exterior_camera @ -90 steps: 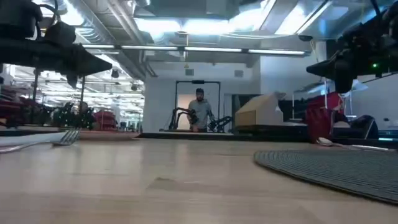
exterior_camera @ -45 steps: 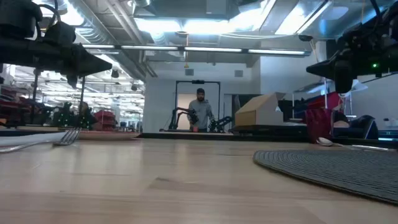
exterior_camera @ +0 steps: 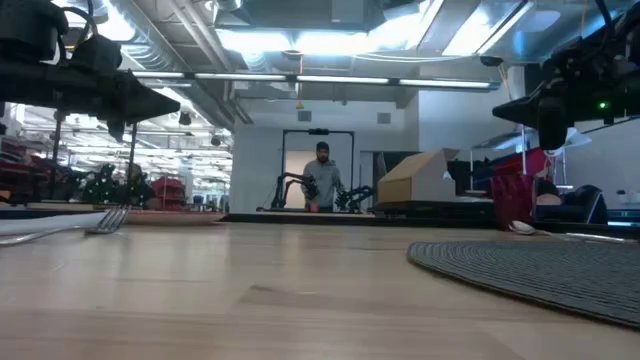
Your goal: Set table place
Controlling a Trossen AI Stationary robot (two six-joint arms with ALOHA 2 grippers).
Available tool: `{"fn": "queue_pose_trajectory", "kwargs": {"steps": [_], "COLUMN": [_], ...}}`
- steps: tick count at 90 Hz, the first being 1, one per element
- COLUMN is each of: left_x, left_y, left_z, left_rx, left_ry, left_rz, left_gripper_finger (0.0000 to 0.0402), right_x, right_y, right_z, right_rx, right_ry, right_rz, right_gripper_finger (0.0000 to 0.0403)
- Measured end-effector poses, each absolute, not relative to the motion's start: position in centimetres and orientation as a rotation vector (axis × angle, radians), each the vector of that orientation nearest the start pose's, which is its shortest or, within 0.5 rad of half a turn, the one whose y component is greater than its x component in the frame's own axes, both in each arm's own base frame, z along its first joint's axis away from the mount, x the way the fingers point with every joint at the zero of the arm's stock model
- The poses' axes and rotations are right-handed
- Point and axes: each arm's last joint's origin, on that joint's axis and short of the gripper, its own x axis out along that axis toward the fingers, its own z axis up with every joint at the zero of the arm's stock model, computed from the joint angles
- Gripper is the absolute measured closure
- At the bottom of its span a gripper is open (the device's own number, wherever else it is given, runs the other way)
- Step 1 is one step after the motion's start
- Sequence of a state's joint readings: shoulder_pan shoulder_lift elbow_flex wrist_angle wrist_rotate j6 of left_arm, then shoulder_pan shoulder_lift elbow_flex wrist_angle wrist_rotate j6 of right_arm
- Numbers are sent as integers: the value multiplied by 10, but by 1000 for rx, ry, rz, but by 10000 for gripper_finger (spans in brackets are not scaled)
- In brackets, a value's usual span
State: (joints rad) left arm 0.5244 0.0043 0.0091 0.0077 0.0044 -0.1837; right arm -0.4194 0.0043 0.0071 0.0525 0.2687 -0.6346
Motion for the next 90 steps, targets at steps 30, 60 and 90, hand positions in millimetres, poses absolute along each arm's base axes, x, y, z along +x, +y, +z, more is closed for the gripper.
{"fn": "queue_pose_trajectory", "kwargs": {"steps": [30, 60, 90], "left_x": [84, 84, 84], "left_y": [49, 49, 49], "left_z": [167, 167, 167], "left_rx": [-176, -176, -176], "left_ry": [-60, -60, -59], "left_rz": [518, 518, 518], "left_gripper_finger": [402, 402, 402], "right_x": [85, 88, 107], "right_y": [-46, -38, -43], "right_z": [174, 190, 226], "right_rx": [-607, -624, -600], "right_ry": [132, -104, -24], "right_rz": [-699, -438, -307], "right_gripper_finger": [403, 403, 403]}}
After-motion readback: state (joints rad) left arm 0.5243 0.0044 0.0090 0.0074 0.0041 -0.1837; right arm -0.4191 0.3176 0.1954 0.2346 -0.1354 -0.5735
